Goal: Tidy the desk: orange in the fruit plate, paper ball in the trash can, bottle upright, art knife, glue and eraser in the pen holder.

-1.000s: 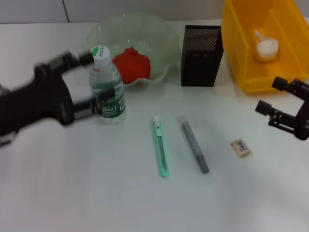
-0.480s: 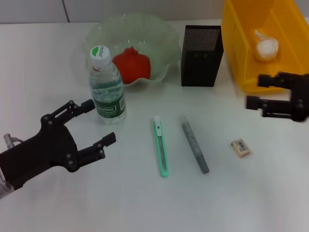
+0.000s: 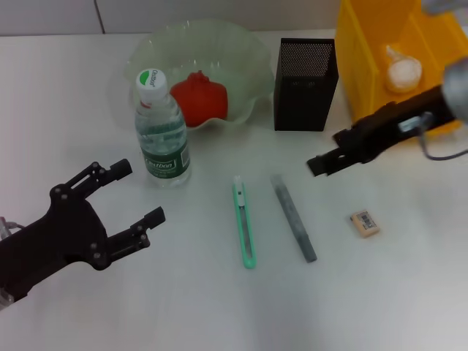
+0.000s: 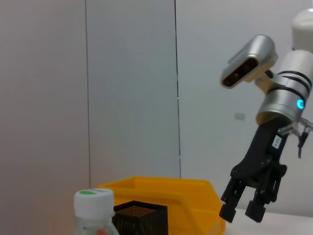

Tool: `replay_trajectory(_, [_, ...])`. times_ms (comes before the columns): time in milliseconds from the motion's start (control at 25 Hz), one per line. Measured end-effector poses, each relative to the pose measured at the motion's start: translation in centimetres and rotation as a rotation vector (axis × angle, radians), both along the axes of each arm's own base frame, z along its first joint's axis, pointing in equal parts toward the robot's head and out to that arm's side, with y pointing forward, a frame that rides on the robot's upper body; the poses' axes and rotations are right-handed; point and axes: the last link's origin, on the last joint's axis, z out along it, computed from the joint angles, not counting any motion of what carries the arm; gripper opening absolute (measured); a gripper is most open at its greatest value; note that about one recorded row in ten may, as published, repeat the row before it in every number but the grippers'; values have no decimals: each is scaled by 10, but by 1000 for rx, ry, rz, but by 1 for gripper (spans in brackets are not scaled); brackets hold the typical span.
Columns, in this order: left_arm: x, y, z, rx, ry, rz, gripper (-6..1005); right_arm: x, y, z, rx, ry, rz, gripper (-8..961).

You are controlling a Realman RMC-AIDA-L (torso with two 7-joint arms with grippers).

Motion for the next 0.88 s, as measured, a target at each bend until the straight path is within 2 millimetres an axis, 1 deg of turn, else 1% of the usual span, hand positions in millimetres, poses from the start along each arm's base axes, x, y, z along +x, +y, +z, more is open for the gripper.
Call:
replay_trajectory(200, [-3,-3,0,4,-5,12,829,-22,8,-22,-58,-105,-11,770])
replay_trajectory(320, [-2,-4,0,0,-7,10,829,-30,13,-32,-77,-154,-24,770])
replay_trajectory(640, [-1,-7,-2,-13,-17,3,829,-37,20,-57,-127,-207,-59,769])
replay_trajectory(880, [-1,-7,-2,-14,-17,2,829,-38,22,-62,-135,-214,-64,768])
